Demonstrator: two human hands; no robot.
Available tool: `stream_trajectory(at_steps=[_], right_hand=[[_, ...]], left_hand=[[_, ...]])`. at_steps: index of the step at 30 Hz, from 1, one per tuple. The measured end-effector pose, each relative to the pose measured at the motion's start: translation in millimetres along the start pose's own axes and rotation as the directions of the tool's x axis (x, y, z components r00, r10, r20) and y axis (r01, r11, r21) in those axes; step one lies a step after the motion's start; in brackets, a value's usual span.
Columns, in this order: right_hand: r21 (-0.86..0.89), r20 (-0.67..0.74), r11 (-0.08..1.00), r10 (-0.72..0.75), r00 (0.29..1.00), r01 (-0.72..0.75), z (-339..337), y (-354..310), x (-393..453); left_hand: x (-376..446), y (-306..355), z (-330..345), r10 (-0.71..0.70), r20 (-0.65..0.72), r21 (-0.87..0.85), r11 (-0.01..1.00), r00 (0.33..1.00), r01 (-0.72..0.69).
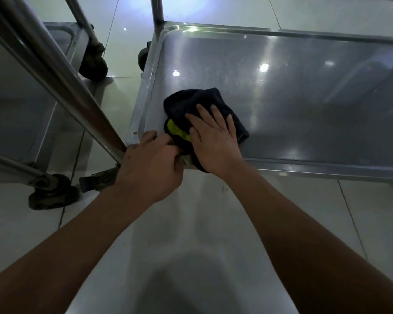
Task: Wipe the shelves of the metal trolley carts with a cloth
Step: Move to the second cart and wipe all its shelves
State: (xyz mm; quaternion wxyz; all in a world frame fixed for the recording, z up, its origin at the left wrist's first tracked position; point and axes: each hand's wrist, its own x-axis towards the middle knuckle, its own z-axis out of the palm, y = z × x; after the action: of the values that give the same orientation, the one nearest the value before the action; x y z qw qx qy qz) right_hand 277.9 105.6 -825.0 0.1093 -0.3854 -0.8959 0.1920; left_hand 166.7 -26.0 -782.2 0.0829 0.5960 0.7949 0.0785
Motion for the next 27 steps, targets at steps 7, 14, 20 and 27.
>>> stream_trajectory(at_steps=[7,14,20,27], right_hand=[[-0.052,-0.047,0.976,0.209,0.977,-0.212,-47,93,-28],[-0.045,-0.116,0.896,0.434,0.893,-0.441,-94,175,-64],[-0.018,-0.145,0.853,0.513,0.846,-0.521,-120,202,-76],[-0.065,-0.157,0.834,0.534,0.831,-0.548,-108,188,-52]], left_hand=[[10,9,-8,-0.073,0.006,0.139,0.988,0.997,0.072],[61,74,0,0.109,0.039,0.075,0.991,0.993,-0.112],[69,84,20,0.096,0.009,0.089,0.991,0.995,-0.097],[66,74,24,0.160,0.010,0.096,0.982,0.987,-0.161]])
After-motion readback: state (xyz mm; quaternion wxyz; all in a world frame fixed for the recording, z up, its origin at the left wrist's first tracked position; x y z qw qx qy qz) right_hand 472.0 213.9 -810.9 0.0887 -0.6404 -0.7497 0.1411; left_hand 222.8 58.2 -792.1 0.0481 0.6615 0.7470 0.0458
